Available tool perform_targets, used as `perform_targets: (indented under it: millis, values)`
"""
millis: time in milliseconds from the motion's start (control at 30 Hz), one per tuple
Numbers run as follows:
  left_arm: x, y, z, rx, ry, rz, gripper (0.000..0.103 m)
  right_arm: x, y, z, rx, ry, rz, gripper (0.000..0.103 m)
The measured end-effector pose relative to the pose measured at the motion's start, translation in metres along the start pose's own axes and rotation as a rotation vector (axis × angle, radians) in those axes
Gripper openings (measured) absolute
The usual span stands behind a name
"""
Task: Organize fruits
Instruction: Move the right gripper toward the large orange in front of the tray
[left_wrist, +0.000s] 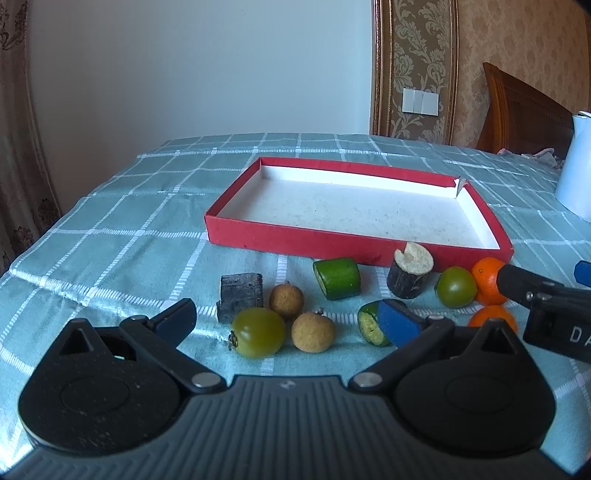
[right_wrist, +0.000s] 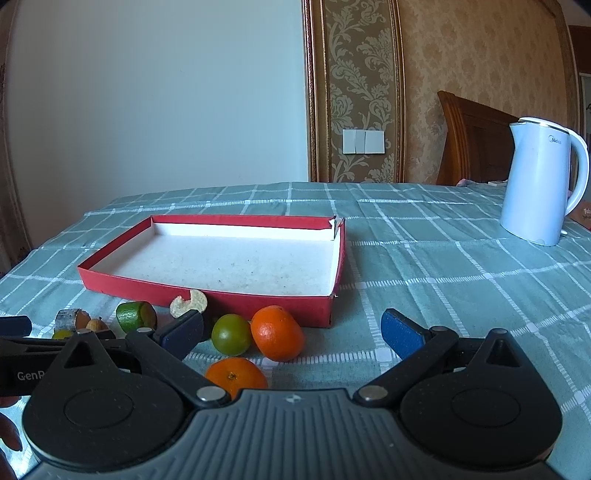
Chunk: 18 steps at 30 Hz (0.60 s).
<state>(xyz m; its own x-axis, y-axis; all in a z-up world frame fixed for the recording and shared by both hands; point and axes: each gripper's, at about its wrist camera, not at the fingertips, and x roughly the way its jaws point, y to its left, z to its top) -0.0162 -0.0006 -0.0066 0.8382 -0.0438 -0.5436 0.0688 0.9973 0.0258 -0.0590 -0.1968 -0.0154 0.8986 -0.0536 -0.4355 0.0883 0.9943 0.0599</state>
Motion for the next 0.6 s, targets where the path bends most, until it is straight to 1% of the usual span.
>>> perform_targets:
  millis: [400,600]
  values:
    - [0.002,0.0021,-0.0012,0.002,0.002,-0.007,0.103,-0.005,0.0025,0.0006,-0.022,-0.031,0.002,0.103]
    - [0.0037,0.0016,-0.0026,0.003,0.009,-0.015,0.103,-0.007,-0.0021,-0.0007,-0.006,-0.045,-0.001,0.103]
